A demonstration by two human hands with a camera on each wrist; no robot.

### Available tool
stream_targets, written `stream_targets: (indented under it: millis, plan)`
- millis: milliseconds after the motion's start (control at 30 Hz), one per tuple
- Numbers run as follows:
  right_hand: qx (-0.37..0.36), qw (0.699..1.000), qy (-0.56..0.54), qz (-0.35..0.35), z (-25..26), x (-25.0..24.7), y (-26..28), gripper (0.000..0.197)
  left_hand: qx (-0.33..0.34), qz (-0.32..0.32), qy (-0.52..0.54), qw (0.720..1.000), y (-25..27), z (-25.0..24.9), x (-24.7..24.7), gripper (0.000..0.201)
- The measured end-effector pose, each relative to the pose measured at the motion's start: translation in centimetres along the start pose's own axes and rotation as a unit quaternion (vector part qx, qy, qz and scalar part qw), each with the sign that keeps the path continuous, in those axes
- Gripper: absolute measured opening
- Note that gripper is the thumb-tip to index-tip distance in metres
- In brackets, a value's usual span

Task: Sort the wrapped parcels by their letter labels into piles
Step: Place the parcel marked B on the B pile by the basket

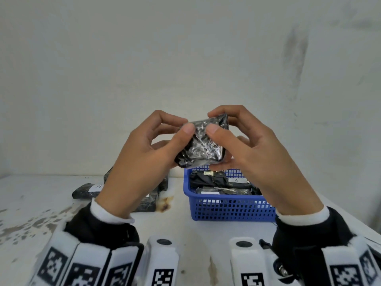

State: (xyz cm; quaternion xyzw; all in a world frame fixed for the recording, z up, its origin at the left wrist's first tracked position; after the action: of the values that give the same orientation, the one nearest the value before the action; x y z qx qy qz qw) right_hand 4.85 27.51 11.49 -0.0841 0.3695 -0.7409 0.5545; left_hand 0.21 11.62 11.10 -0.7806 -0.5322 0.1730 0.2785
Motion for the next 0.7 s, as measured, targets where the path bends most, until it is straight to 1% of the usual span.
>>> stream_targets:
  millis: [100,200,233,267,300,333,400,467,533,600,700]
  plan:
    - [-0.014,1.000,0.000,-0.019,-0.06,-0.03,0.01,0.016,-0.025,0.007,0.013,1.000,-0.04,0.14,0.03,0.038]
    - [-0.039,0.999,0.029,-0.001,-0.02,0.11,0.14,0.018,-0.086,0.026,0.030,0.996,-0.09,0.21,0.08,0.039]
    - [-0.041,0.999,0.035,0.004,-0.03,0.22,0.16,0.020,-0.104,0.031,0.036,0.993,-0.12,0.23,0.03,0.034]
    - [-0.043,0.998,0.038,0.006,0.00,0.41,0.16,0.021,-0.114,0.032,0.046,0.992,-0.16,0.24,-0.01,0.025]
    - [-0.046,0.998,0.037,0.006,0.11,0.63,0.17,0.022,-0.119,0.030,0.059,0.991,-0.15,0.22,-0.09,0.016]
    - [-0.048,0.998,0.026,0.003,0.19,0.81,0.15,0.024,-0.121,0.022,0.072,0.990,-0.16,0.20,-0.21,0.012]
    - [-0.049,0.999,0.001,-0.011,0.11,0.83,0.06,0.037,-0.115,0.007,0.080,0.990,-0.19,0.15,-0.49,0.027]
    - [-0.055,0.998,0.017,-0.023,0.04,0.55,0.09,0.054,-0.105,-0.003,0.084,0.991,-0.16,0.06,-0.49,0.043]
    - [-0.059,0.998,0.020,-0.022,-0.02,0.34,0.16,0.066,-0.102,-0.006,0.092,0.991,-0.13,0.04,-0.40,0.052]
    - [-0.052,0.998,0.016,-0.021,-0.13,0.28,0.13,0.070,-0.097,-0.010,0.087,0.991,-0.13,0.03,-0.40,0.058]
    - [-0.022,1.000,0.003,-0.010,-0.41,0.25,0.00,0.072,-0.082,0.001,0.062,0.995,-0.14,-0.03,-0.59,0.072]
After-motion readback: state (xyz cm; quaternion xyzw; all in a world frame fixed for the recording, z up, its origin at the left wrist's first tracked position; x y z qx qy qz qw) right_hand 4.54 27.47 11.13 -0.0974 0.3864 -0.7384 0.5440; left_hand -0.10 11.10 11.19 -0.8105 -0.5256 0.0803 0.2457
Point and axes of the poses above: each hand's wrist, its own y-axis away from the middle knuckle, its own x-axis out of the palm, z = x × y, the point moved 2 cm from there along -y, towards the middle knuckle, and after that the axes turned 6 degrees about y, right-handed, at the moved point
